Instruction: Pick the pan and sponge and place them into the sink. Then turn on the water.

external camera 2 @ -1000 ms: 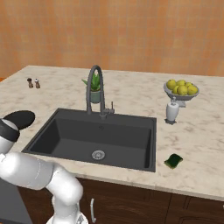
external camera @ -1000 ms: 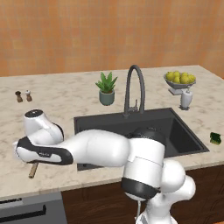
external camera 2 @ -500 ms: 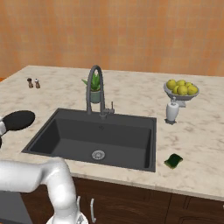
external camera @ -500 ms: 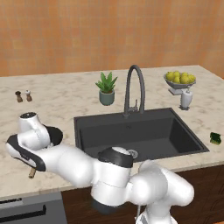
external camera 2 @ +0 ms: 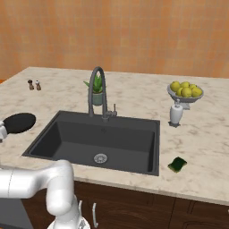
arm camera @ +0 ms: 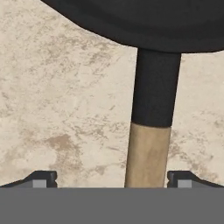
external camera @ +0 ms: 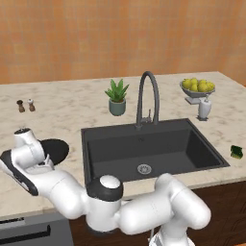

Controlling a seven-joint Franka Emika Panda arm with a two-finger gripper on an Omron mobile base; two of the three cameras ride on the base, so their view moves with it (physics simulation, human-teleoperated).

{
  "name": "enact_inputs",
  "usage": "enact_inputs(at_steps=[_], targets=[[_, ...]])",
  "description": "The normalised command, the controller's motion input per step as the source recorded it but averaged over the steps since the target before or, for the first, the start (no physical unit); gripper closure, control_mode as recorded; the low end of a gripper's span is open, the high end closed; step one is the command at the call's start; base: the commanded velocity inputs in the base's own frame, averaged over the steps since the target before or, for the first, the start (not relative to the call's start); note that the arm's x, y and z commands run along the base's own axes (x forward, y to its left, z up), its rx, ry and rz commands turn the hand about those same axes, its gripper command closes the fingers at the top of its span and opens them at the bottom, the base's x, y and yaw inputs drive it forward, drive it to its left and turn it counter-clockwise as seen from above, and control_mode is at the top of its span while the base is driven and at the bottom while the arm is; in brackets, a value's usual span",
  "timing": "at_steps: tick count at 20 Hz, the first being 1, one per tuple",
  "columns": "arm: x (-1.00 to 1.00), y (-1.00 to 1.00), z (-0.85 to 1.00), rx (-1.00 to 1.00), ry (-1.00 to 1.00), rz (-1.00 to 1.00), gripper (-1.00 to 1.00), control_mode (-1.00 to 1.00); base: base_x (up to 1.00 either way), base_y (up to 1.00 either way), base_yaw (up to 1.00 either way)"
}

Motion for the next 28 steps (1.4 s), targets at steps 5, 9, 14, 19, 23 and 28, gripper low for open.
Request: enact_inputs(at_steps=[5,9,14,19,23,28], targets=[[0.01,0.0,-0.6,0.0,-0.04,0.0,-1.0,-1.0,0.0,0.0,0.0],[0.01,0.0,-0.66,0.0,-0.08,0.0,-1.0,-1.0,0.0,0.0,0.0],[0.0,-0.1,-0.64,0.0,-0.09,-0.05,1.0,-1.0,0.0,0.0,0.0],[0.0,-0.75,-0.98,0.01,-0.29,-0.2,1.0,-1.0,0.0,0.0,0.0],[0.01,-0.83,-0.98,0.0,-0.25,-0.21,1.0,-1.0,0.0,0.0,0.0],[0.15,-0.92,-0.32,0.0,-0.02,-0.17,1.0,-1.0,0.0,0.0,0.0]])
